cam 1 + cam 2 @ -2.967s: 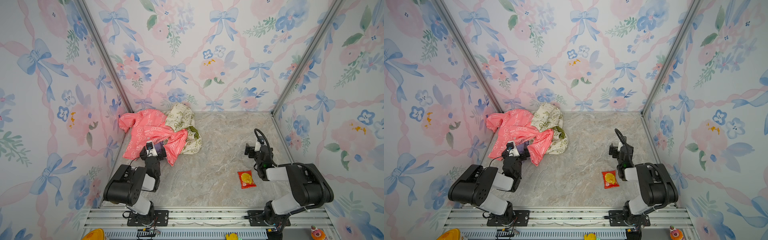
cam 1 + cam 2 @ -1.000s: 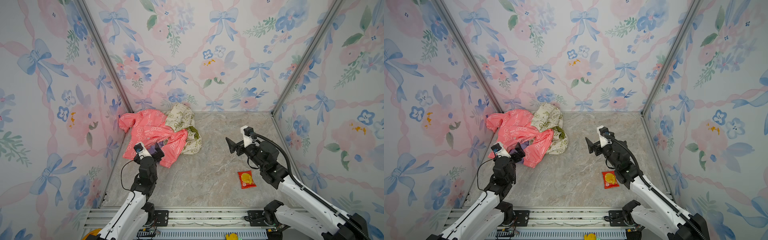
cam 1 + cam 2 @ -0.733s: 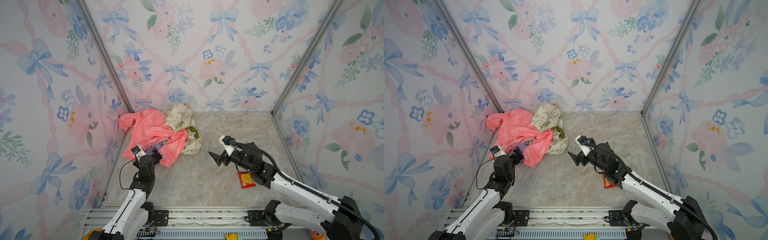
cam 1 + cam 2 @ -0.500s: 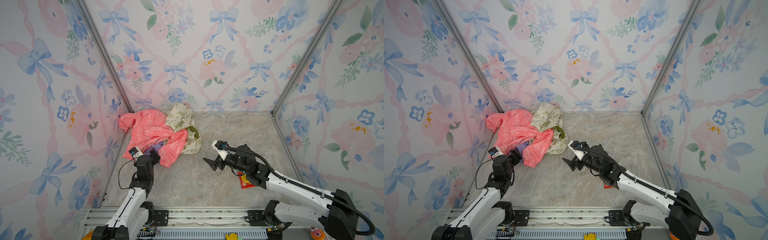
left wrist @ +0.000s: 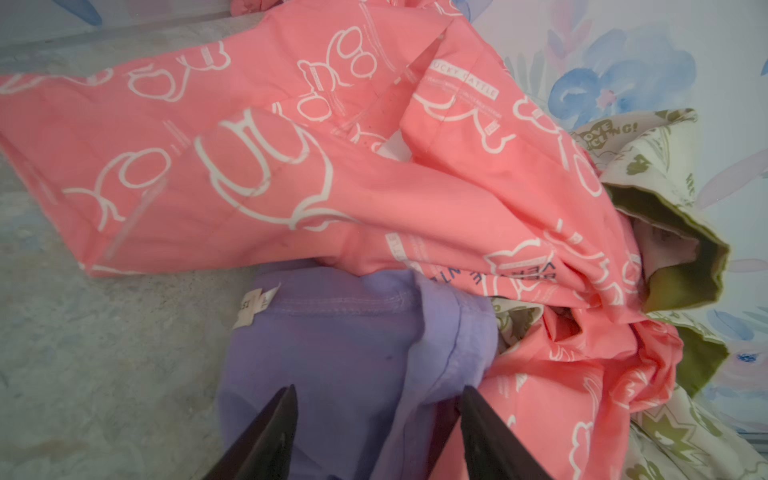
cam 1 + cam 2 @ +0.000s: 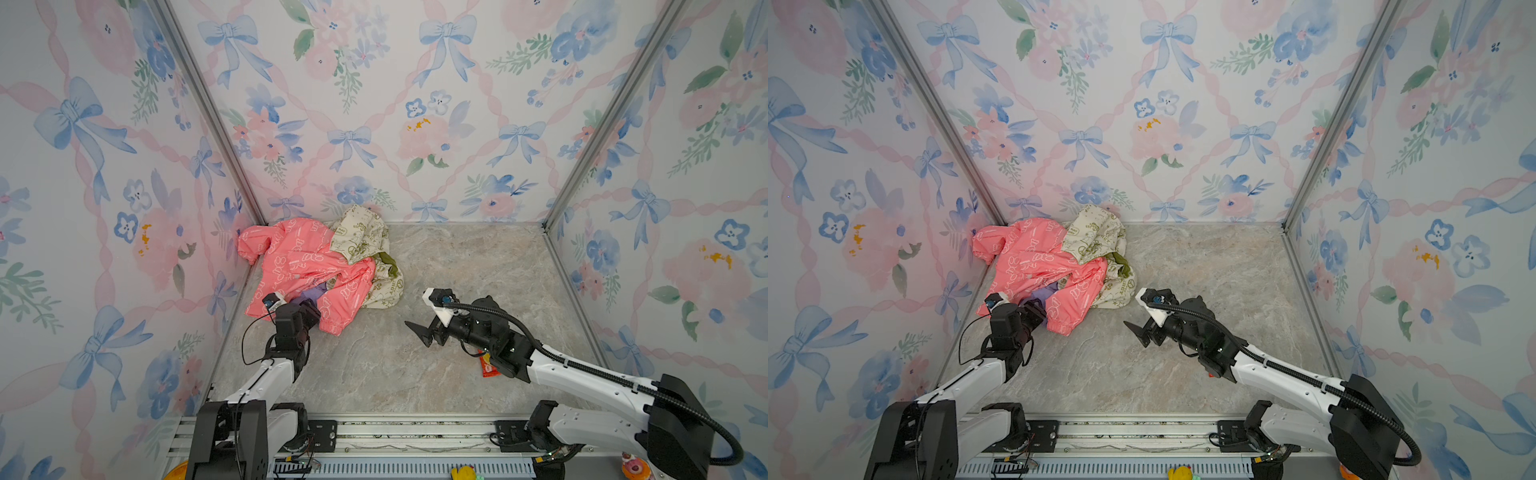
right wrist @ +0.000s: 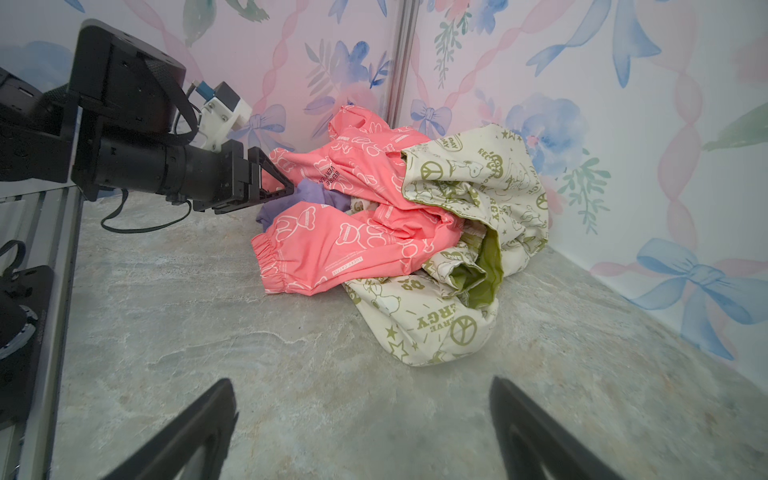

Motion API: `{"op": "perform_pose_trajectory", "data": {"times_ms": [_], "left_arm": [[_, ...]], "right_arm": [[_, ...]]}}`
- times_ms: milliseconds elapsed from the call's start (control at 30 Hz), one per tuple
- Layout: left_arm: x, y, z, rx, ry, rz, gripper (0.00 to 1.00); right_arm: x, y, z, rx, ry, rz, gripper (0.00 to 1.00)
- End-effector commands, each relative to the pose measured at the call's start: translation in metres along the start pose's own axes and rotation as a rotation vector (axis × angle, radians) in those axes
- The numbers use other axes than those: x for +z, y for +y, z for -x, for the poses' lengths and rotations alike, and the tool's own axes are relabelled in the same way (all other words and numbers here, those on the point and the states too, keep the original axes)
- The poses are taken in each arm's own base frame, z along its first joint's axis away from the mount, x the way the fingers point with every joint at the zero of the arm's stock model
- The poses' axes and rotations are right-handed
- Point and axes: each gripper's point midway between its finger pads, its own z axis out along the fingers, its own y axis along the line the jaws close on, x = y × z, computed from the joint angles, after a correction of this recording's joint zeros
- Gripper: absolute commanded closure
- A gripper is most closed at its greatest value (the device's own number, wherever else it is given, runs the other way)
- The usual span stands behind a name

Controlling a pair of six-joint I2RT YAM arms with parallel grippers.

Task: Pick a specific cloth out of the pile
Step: 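Lower the left gripper onto the lavender shirt while the right arm reaches toward the pile, then close the left gripper on the lavender shirt and lift it from the pile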

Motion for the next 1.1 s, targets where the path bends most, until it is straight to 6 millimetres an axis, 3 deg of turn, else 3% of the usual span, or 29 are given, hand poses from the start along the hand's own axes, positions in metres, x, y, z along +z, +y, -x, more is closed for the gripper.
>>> {"op": "perform_pose_trajectory", "data": {"times_ms": [0,200,400,633,767,1067], "left_arm": [[0.005,-0.008,0.010,-0.047,-0.021,-0.026,0.43],[0.018,-0.011,0.003,-0.085,0.026,-0.059,0.58],[0.029,-0.009,-0.010,-0.099,0.073,-0.066,0.68],[0.035,-0.010,-0.018,-0.092,0.104,-0.075,1.00],[0.030,-0.015,-0.011,-0.092,0.083,-0.095,1.00],[0.007,-0.040,0.023,-0.093,-0.029,-0.189,1.00]], "right_arm": [[0.000,0.003,0.000,-0.006,-0.017,0.003,0.03],[-0.003,0.002,0.002,-0.008,-0.024,-0.005,0.03],[-0.004,-0.001,0.001,-0.013,-0.019,-0.021,0.03],[-0.004,-0.002,-0.001,-0.016,-0.012,-0.029,0.03],[-0.004,-0.003,0.000,-0.018,-0.014,-0.036,0.03],[-0.003,-0.004,-0.001,-0.017,-0.015,-0.039,0.03]]}}
